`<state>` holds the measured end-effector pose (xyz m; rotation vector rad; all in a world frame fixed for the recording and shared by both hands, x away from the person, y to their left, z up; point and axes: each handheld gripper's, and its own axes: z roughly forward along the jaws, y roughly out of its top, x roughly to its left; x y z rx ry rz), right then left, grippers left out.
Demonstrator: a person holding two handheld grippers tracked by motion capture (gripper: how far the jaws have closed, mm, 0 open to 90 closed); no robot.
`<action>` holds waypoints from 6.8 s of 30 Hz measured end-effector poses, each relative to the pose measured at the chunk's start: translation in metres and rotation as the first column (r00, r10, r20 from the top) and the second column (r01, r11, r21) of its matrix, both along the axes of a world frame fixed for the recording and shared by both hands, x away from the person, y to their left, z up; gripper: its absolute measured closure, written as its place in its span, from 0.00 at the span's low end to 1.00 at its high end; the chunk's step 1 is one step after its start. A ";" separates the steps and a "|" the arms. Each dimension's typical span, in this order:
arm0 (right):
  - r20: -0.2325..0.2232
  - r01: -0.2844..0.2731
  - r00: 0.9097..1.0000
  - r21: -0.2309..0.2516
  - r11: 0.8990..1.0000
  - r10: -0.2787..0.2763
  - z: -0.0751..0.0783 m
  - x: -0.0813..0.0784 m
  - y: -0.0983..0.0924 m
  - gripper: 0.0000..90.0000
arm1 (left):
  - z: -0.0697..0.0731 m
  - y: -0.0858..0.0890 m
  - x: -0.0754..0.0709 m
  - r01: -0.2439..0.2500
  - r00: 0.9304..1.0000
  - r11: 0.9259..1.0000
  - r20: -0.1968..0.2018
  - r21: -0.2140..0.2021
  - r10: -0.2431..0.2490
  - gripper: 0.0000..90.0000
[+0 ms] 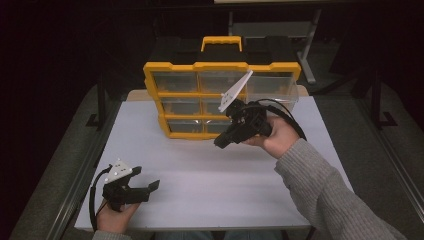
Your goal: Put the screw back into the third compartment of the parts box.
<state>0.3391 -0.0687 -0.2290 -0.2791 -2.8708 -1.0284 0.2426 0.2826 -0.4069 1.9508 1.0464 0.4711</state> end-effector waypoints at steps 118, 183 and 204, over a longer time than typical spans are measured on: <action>0.078 0.453 0.885 0.084 0.887 -0.460 0.098 0.001 -0.187 0.74 | 0.001 -0.001 -0.001 0.001 1.000 1.000 0.005 0.009 -0.001 0.19; 0.032 0.580 0.810 0.102 0.809 -0.585 -0.114 -0.042 -0.196 0.33 | 0.004 -0.009 -0.004 0.035 0.999 0.999 0.021 -0.007 -0.035 0.19; 0.033 0.611 0.784 0.134 0.780 -0.620 -0.161 -0.042 -0.183 0.24 | 0.005 -0.017 -0.004 0.070 0.997 0.998 0.030 -0.012 -0.069 0.17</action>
